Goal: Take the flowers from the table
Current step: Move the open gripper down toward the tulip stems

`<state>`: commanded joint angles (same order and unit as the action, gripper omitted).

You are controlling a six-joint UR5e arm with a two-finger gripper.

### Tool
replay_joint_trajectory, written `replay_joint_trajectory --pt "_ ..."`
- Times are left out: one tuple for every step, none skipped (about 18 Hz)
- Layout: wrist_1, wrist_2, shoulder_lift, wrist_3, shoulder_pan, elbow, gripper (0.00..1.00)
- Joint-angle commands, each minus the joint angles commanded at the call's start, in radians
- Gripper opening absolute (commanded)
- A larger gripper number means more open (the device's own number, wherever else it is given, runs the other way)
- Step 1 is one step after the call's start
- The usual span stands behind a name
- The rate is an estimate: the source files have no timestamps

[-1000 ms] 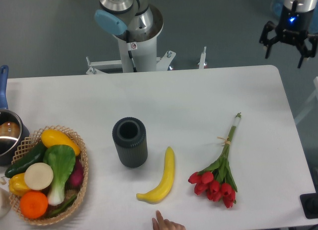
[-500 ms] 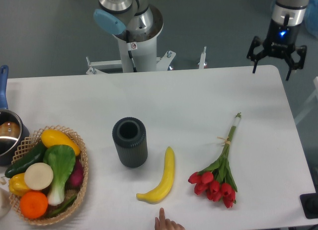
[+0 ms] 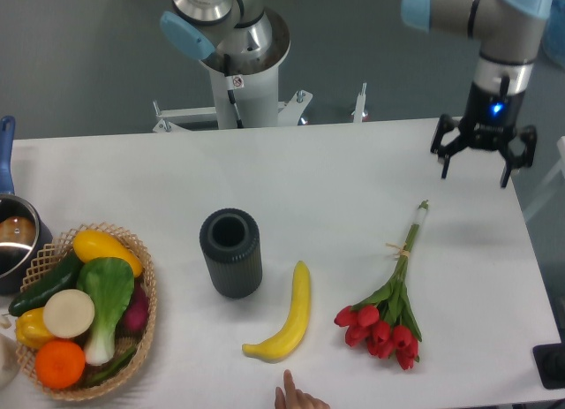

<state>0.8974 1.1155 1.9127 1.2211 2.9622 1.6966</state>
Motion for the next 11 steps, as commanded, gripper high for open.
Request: replay_joint_trajectory --pt "0.0 -0.025 0.015 0.0 -0.005 -0.005 1.0" --pt "0.0 -0.032 0.028 -0.005 -0.008 -0.006 1.0" --pt "0.0 -0.031 0.034 -0.006 -0.018 -0.009 1.0" --pt "0.002 -0.031 0.046 -0.006 -0.022 -0.017 1.0" --pt "0.003 -0.034 0.058 -0.005 -0.026 -0.023 1.0" --pt "0.002 -0.034 0.075 -0.006 -0.043 -0.029 1.0" --pt "0.003 -0.036 0.086 -0.005 -0.057 -0.031 1.0" --pt "0.003 -0.037 0.091 -0.005 -0.06 -0.031 1.0" --pt "0.003 -0.037 0.101 -0.005 -0.064 -0.031 1.0" --pt "0.003 -0.039 0.112 -0.005 -0.077 -0.032 1.0" --pt "0.003 -0.04 0.124 -0.005 -0.087 -0.032 1.0"
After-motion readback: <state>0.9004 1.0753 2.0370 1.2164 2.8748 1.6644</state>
